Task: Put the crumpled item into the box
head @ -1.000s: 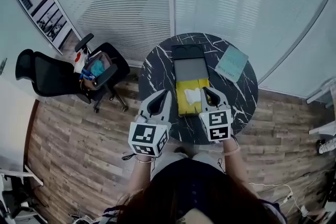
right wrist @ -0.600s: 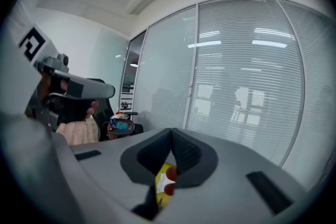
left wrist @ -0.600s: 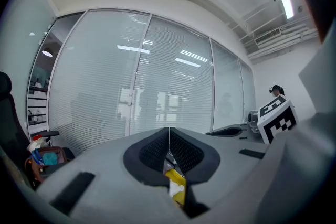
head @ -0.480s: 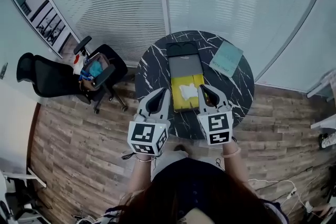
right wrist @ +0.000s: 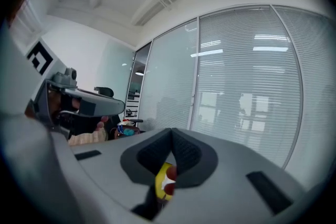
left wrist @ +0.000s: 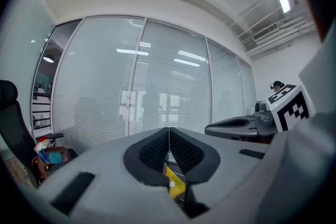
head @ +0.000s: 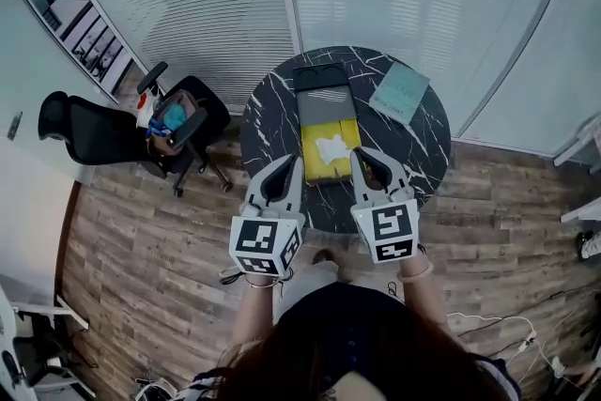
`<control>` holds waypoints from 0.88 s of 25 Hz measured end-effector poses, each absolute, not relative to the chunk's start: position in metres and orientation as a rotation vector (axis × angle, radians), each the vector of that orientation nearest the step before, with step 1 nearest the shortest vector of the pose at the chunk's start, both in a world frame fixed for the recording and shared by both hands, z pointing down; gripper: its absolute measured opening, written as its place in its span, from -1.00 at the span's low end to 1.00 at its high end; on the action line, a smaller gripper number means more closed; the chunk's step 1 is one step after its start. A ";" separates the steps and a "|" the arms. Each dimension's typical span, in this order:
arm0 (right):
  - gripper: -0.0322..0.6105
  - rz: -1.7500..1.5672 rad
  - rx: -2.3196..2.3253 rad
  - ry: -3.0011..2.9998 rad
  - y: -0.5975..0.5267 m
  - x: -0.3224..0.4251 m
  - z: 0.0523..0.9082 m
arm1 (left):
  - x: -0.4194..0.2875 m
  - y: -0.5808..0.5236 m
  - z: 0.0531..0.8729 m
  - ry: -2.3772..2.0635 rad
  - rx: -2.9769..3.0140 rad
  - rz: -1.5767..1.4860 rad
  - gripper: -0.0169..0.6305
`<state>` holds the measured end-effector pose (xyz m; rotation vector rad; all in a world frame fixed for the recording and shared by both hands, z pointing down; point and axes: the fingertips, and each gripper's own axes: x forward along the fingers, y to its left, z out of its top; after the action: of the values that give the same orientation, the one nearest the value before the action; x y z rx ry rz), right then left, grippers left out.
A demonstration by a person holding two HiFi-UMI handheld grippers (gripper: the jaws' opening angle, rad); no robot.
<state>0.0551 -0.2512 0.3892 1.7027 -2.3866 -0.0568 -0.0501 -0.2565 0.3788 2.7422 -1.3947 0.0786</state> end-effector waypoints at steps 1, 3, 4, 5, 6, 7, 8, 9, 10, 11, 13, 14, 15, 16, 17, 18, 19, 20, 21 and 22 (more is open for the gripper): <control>-0.82 -0.060 1.700 -2.393 -0.246 0.056 0.388 | -0.050 -0.251 0.378 -1.402 2.741 0.080 -0.86; -0.82 -0.066 1.698 -2.404 -0.234 0.056 0.385 | -0.050 -0.240 0.378 -1.414 2.737 0.082 -0.86; -0.82 -0.069 1.696 -2.409 -0.229 0.057 0.383 | -0.050 -0.235 0.377 -1.421 2.735 0.084 -0.86; -0.82 -0.072 1.694 -2.413 -0.224 0.057 0.382 | -0.051 -0.230 0.377 -1.428 2.733 0.085 -0.86; -0.82 -0.075 1.691 -2.418 -0.220 0.057 0.381 | -0.051 -0.226 0.376 -1.435 2.731 0.087 -0.86; -0.82 -0.078 1.687 -2.422 -0.215 0.057 0.380 | -0.051 -0.221 0.376 -1.440 2.729 0.087 -0.86; -0.82 -0.081 1.683 -2.426 -0.210 0.057 0.379 | -0.052 -0.216 0.376 -1.445 2.727 0.088 -0.86; -0.82 -0.085 1.679 -2.430 -0.205 0.056 0.378 | -0.052 -0.212 0.376 -1.450 2.725 0.088 -0.86; -0.82 -0.090 1.676 -2.434 -0.201 0.056 0.377 | -0.051 -0.207 0.376 -1.455 2.724 0.088 -0.86; -0.82 -0.095 1.674 -2.438 -0.196 0.055 0.376 | -0.051 -0.203 0.376 -1.458 2.724 0.087 -0.86; -0.82 -0.102 1.675 -2.448 -0.188 0.055 0.373 | -0.051 -0.195 0.376 -1.462 2.723 0.085 -0.86; -0.82 -0.104 1.676 -2.453 -0.184 0.054 0.372 | -0.052 -0.191 0.375 -1.464 2.723 0.084 -0.86; -0.82 -0.107 1.676 -2.457 -0.179 0.054 0.370 | -0.052 -0.187 0.375 -1.466 2.723 0.083 -0.86; -0.82 -0.110 1.676 -2.460 -0.175 0.053 0.369 | -0.052 -0.183 0.374 -1.469 2.723 0.083 -0.86; -0.82 -0.114 1.674 -2.462 -0.171 0.053 0.368 | -0.052 -0.180 0.373 -1.472 2.724 0.082 -0.86; -0.83 -0.117 1.672 -2.463 -0.167 0.054 0.368 | -0.051 -0.177 0.373 -1.474 2.723 0.081 -0.86; -0.83 -0.119 1.671 -2.463 -0.164 0.054 0.368 | -0.051 -0.174 0.372 -1.476 2.722 0.081 -0.86; -0.83 -0.119 1.670 -2.463 -0.160 0.055 0.367 | -0.050 -0.171 0.372 -1.477 2.720 0.081 -0.86; -0.83 -0.117 1.670 -2.464 -0.157 0.056 0.367 | -0.049 -0.167 0.373 -1.478 2.719 0.081 -0.86; -0.82 -0.115 1.670 -2.465 -0.154 0.057 0.367 | -0.049 -0.164 0.373 -1.478 2.717 0.082 -0.86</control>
<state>0.0567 -0.1537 0.3674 1.6702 -2.4649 -0.1149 -0.0489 -0.1641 0.3729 2.7173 -1.4783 0.0816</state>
